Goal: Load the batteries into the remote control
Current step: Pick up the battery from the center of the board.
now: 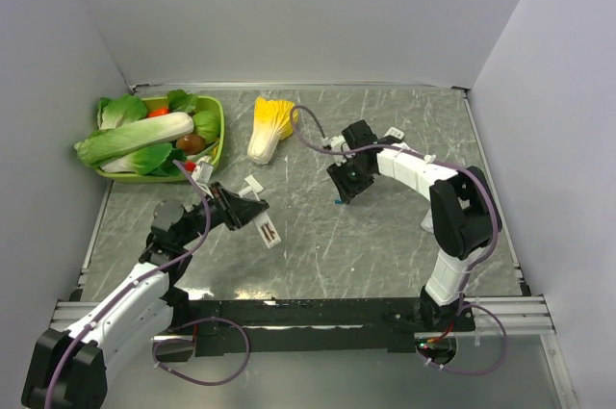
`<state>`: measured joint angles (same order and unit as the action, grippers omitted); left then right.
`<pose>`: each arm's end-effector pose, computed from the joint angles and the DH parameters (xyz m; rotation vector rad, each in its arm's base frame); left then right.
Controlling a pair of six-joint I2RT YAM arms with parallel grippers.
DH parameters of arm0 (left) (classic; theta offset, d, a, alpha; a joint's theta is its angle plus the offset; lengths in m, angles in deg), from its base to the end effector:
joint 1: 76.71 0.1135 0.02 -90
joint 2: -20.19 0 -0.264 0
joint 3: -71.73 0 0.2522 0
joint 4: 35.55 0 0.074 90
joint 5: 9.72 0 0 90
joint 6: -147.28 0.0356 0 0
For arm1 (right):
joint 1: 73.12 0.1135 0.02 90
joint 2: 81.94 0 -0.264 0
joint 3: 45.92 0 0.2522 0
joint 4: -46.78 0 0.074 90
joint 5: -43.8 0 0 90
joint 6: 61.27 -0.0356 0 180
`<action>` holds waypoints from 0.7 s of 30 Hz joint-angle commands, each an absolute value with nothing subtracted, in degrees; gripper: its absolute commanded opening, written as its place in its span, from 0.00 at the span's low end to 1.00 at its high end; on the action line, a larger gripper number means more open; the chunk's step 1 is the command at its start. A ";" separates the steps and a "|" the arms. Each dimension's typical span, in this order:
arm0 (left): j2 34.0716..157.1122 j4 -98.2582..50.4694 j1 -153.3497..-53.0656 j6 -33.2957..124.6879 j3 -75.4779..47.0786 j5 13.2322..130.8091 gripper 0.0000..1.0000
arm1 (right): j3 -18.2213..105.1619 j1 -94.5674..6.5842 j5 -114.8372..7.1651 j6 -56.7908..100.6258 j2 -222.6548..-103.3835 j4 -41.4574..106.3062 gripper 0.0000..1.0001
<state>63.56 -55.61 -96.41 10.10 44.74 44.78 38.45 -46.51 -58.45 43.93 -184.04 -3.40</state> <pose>0.1557 -0.0777 0.2303 0.1505 1.6841 -1.3678 0.3153 0.1664 0.1940 -1.0384 2.5567 0.3481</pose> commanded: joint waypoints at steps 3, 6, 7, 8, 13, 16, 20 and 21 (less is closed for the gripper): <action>63.51 -55.36 -96.48 10.87 42.50 46.53 0.02 | 38.68 -47.89 -52.80 15.23 -179.06 -0.47 0.53; 63.95 -55.63 -96.48 10.61 42.68 46.88 0.02 | 36.57 -47.89 -53.23 10.63 -178.62 2.77 0.53; 63.78 -55.54 -96.48 10.78 42.68 46.71 0.02 | 36.74 -47.89 -53.31 12.80 -179.31 2.96 0.54; 63.61 -55.37 -96.48 10.69 42.76 46.71 0.02 | 37.18 -47.89 -53.14 14.91 -179.84 3.05 0.53; 62.38 -51.69 -96.57 11.83 42.15 46.88 0.02 | 43.33 -49.03 -49.27 18.73 -183.10 -5.10 0.51; 61.93 -50.54 -96.48 12.28 41.71 47.67 0.02 | 40.80 -49.12 -49.01 9.95 -181.79 -4.78 0.51; 62.28 -51.58 -96.48 11.84 41.80 47.94 0.02 | 34.91 -48.86 -48.92 0.01 -179.41 -1.01 0.52; 62.72 -51.93 -96.57 11.84 41.80 47.76 0.02 | 33.68 -48.95 -47.96 -3.31 -179.06 -0.82 0.52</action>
